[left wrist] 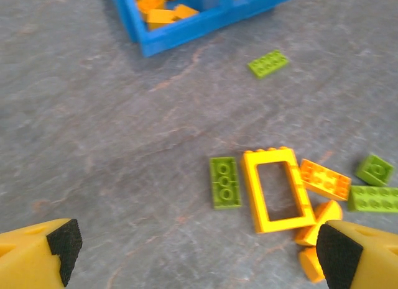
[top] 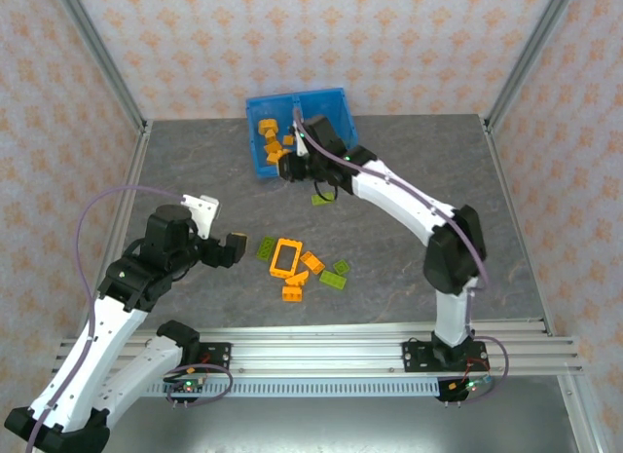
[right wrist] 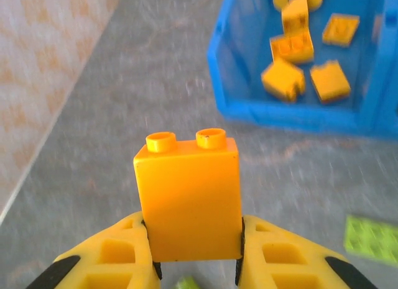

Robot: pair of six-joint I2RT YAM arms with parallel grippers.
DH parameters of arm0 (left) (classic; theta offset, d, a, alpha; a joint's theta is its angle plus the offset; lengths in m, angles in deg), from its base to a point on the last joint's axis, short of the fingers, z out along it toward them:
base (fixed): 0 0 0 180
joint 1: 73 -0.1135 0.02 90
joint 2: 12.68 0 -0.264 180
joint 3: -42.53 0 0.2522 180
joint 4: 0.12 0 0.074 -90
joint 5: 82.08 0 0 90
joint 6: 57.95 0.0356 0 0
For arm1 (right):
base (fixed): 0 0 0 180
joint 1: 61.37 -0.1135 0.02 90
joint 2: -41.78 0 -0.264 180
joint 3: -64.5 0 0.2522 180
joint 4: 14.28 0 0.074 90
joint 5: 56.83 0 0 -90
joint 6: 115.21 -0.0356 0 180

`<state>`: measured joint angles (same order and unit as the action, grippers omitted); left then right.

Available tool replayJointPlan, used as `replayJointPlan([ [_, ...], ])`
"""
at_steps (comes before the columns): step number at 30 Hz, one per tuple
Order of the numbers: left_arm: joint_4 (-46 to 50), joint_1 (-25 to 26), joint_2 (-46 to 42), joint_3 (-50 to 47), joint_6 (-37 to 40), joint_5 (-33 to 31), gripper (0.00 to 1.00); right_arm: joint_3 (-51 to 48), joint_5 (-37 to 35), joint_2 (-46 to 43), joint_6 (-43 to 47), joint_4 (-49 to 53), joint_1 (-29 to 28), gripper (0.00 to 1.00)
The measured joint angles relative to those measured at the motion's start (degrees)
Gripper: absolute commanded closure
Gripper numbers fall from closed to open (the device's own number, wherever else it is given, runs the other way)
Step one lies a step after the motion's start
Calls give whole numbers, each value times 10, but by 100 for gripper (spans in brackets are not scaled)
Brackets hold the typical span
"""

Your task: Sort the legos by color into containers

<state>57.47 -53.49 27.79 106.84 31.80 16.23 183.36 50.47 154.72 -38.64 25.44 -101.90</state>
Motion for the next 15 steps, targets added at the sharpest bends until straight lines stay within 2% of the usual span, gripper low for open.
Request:
replayJointPlan([
  [4, -1, 0, -1, 0, -6, -42, 0, 141, -19, 127, -27, 15, 1, 77],
  [11, -11, -2, 2, 0, -13, -50, 0, 381, -54, 346, -56, 86, 2, 76],
  [15, -13, -2, 4, 0, -14, -48, 0, 431, -74, 403, -66, 96, 5, 76],
])
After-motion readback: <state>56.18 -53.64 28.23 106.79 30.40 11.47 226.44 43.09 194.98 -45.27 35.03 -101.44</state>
